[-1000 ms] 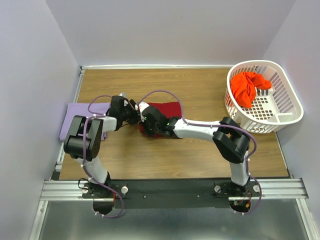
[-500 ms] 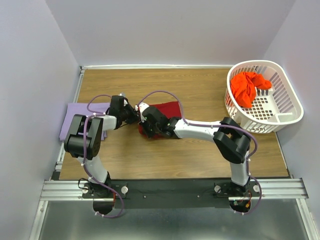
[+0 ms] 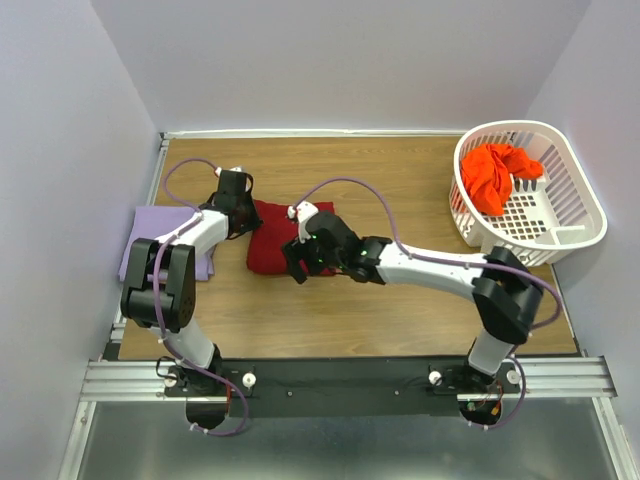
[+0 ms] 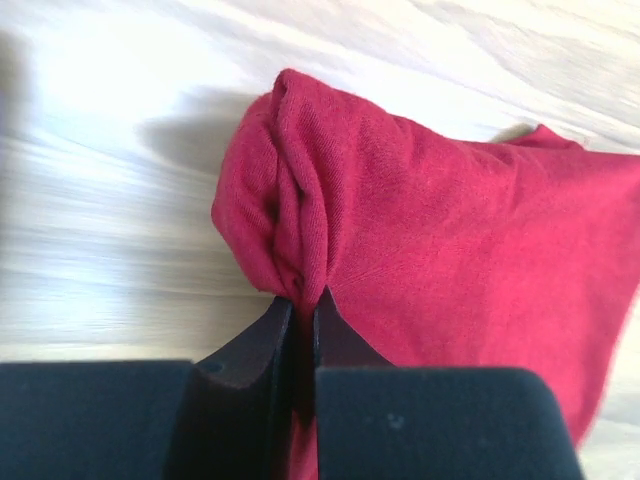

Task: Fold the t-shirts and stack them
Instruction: Neatly place the folded tshirt to the corner, then reset both grippers

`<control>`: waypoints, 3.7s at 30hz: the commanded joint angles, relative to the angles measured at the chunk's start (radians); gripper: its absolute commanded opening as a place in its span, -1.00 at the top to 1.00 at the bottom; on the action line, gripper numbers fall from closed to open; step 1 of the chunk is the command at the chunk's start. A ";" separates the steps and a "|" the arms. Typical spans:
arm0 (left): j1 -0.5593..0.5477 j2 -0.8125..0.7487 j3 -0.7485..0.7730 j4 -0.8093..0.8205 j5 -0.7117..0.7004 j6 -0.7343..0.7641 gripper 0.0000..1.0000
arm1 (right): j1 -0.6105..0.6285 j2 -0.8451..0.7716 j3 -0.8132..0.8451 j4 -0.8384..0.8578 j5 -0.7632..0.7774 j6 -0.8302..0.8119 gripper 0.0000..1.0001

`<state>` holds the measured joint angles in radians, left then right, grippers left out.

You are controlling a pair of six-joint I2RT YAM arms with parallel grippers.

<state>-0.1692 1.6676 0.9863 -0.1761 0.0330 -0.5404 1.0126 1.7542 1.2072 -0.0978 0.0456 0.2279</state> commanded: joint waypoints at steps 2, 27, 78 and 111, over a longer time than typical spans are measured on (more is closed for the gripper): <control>0.016 -0.049 0.093 -0.218 -0.252 0.233 1.00 | 0.000 -0.159 -0.124 0.001 0.123 -0.009 -0.76; 0.054 -0.058 0.374 -0.658 -0.895 0.306 1.00 | -0.057 -0.335 -0.371 0.036 0.220 -0.035 -0.99; 0.329 0.242 0.262 -0.022 -1.167 0.602 0.77 | -0.069 -0.272 -0.382 0.049 0.235 -0.039 -0.97; 0.082 -0.684 0.094 -0.085 -0.173 0.316 -0.85 | -0.488 -0.265 -0.019 -0.209 0.174 0.183 -0.98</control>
<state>-0.0937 1.0889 1.1774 -0.2665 -0.3435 -0.2028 0.6010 1.5150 1.1217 -0.2123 0.2306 0.3500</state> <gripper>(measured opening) 0.923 0.989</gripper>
